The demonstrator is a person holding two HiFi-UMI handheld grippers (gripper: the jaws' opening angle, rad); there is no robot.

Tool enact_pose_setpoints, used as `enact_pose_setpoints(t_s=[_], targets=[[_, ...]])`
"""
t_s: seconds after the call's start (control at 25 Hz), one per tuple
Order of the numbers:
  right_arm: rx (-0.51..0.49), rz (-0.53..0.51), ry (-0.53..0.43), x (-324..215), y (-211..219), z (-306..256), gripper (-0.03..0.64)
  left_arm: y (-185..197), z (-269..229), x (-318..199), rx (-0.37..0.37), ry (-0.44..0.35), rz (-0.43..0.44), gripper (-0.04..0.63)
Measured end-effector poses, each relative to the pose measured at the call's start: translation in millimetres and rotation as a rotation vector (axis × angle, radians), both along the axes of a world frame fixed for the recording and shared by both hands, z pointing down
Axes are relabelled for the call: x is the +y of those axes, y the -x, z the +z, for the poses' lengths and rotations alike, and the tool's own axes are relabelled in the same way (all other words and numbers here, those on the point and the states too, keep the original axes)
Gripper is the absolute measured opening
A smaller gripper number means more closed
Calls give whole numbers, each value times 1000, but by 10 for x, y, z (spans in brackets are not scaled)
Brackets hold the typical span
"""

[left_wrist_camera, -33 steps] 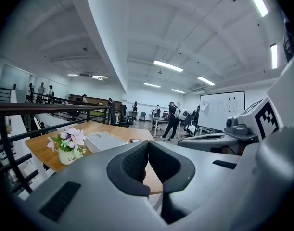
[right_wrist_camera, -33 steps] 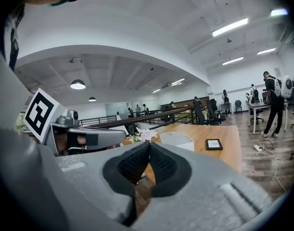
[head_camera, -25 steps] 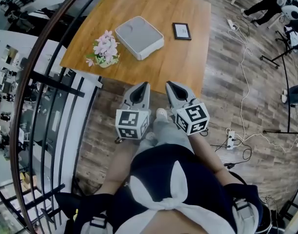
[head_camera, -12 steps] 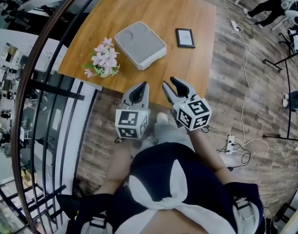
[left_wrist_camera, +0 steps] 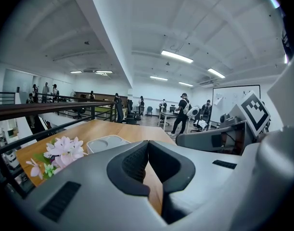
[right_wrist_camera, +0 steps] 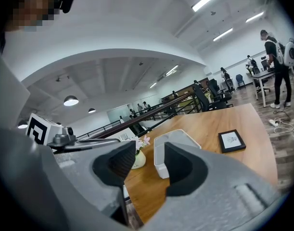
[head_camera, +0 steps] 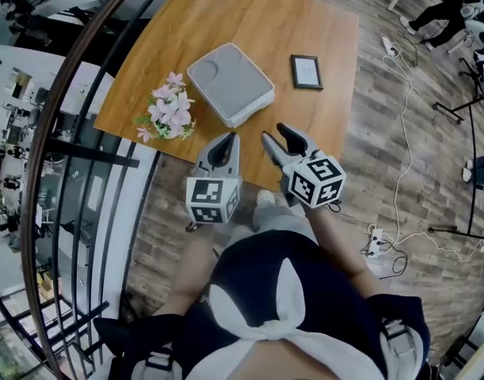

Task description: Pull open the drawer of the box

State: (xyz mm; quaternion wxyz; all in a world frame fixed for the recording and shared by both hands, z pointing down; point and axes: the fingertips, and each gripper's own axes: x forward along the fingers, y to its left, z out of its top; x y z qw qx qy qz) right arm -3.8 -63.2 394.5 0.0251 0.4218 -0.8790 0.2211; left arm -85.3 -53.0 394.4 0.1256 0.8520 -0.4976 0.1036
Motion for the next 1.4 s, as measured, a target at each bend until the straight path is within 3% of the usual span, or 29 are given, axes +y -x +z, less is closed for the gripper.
enact_pose_setpoints(t_s=[1.4], targets=[[-155,-58,322,-879,10,1021,187,176,493,-708,-5,94,-143,18]])
